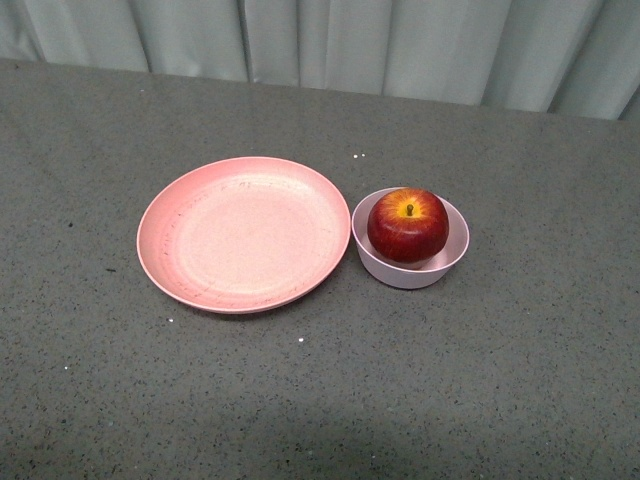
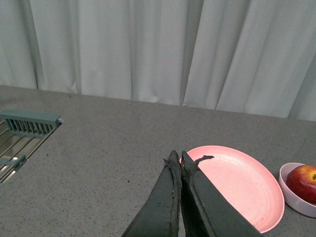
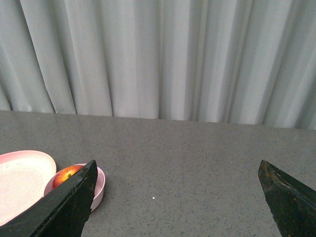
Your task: Move apple from plate to bowl
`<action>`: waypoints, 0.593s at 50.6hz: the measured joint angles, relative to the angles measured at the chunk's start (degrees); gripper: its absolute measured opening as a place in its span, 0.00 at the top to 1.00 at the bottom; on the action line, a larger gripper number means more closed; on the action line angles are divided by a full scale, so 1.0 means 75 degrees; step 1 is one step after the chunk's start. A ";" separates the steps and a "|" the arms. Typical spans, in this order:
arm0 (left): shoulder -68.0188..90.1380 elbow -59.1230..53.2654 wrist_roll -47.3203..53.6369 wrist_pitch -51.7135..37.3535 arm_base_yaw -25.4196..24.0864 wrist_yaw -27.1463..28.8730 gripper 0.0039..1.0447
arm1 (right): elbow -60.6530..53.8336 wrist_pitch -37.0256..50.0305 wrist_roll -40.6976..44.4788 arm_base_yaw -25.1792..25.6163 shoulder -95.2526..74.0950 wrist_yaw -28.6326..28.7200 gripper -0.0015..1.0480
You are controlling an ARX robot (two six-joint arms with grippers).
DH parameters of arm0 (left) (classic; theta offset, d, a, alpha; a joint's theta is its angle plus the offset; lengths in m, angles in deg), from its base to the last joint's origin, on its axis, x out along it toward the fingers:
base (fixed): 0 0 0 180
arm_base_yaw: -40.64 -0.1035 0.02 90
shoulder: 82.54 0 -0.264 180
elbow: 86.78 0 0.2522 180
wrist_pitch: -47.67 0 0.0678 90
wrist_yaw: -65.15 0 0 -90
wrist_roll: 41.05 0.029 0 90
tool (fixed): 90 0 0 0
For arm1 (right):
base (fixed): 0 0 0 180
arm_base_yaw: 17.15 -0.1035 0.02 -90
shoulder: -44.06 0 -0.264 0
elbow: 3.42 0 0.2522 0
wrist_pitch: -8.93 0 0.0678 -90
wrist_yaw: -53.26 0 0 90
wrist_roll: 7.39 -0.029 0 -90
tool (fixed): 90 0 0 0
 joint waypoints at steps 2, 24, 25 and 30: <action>-0.0058 0.0000 0.0000 0.0061 0.0000 0.0000 0.97 | 0.0000 0.0000 0.0000 0.0000 0.0000 0.0000 0.09; -0.1329 0.0003 0.0000 0.1381 0.0000 -0.0012 0.39 | 0.0000 0.0000 0.0000 0.0000 0.0000 0.0000 0.09; -0.1329 0.0003 0.0000 0.1381 0.0000 -0.0012 0.34 | 0.0000 0.0000 0.0000 0.0000 -0.0003 0.0000 0.09; -0.1329 0.0003 0.0000 0.1381 0.0000 -0.0012 0.13 | 0.0000 0.0000 0.0000 0.0000 -0.0003 0.0000 0.09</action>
